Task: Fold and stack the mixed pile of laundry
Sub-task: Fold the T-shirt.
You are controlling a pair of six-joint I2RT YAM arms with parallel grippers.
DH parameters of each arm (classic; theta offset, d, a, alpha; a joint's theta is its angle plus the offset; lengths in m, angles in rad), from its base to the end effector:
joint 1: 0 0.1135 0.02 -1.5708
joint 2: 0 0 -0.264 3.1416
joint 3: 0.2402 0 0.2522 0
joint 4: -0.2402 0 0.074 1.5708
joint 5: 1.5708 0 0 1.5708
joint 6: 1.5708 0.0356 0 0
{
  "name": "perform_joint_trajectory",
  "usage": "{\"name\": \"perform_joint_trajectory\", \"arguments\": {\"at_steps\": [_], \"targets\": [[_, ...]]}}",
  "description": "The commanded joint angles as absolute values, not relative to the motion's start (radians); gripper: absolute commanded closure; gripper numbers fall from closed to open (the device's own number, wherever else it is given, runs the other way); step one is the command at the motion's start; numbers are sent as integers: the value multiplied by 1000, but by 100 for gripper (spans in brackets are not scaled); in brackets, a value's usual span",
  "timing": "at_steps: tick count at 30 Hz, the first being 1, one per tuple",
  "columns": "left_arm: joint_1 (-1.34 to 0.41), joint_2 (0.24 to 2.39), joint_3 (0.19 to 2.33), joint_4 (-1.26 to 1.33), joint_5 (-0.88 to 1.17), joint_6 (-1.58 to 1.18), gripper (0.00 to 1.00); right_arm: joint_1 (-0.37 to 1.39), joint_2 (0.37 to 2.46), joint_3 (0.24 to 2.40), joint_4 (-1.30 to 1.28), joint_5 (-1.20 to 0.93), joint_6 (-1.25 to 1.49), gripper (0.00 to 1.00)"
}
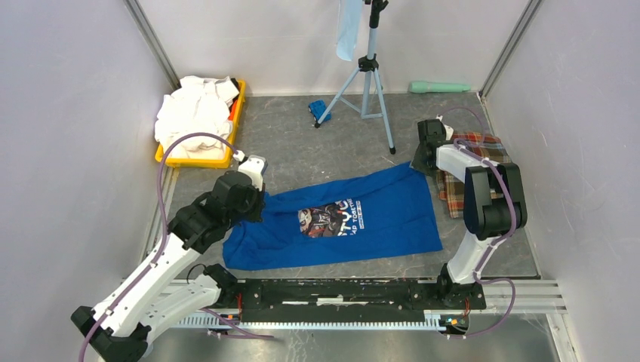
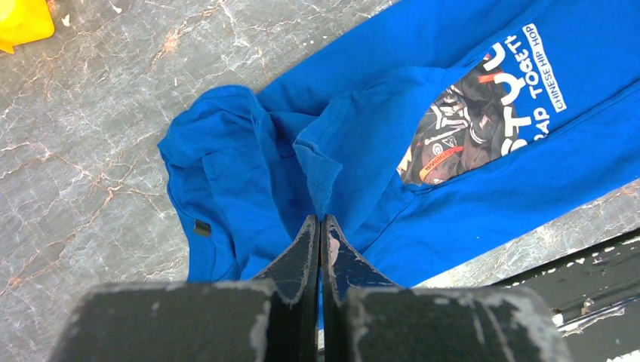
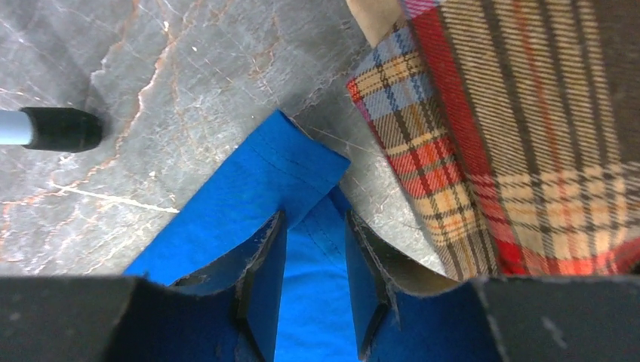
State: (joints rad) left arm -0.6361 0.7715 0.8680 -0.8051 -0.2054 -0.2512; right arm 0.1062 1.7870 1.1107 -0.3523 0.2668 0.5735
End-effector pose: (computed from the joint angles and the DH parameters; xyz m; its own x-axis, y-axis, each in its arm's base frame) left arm 0.1261 -0.0841 0.3100 -0.6207 0.1559 -0.7684 0.3125 0.9480 -0.0602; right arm 0.3601 0.0289 0.1720 -0.6975 0.4520 -0.5560 0.4899 0.8671 0.0903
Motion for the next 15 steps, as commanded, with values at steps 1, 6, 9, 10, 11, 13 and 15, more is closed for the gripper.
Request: {"name": "perform_joint_trajectory", "arguments": {"at_steps": [1, 6, 9, 10, 11, 13, 15], "targets": [[-636, 786, 870, -768, -224, -272, 98, 87, 1819, 1150, -295, 278, 513, 59], [-635, 795, 868, -767, -218, -270, 98, 58, 1820, 1115, -214, 217, 468, 57], [-635, 801, 867, -766, -214, -268, 98, 41, 1812, 1094, -176, 205, 463, 55], [-635, 801, 867, -767, -213, -268, 98, 36, 1813, 1091, -167, 202, 466, 55], [-635, 801, 867, -767, -212, -268, 98, 31, 1816, 1089, -157, 193, 464, 55], [-636, 802, 867, -764, -211, -268, 98, 25, 1822, 1087, -138, 176, 461, 55], [-635, 805, 867, -764, -210, -268, 98, 21, 1822, 1080, -107, 159, 455, 55]]}}
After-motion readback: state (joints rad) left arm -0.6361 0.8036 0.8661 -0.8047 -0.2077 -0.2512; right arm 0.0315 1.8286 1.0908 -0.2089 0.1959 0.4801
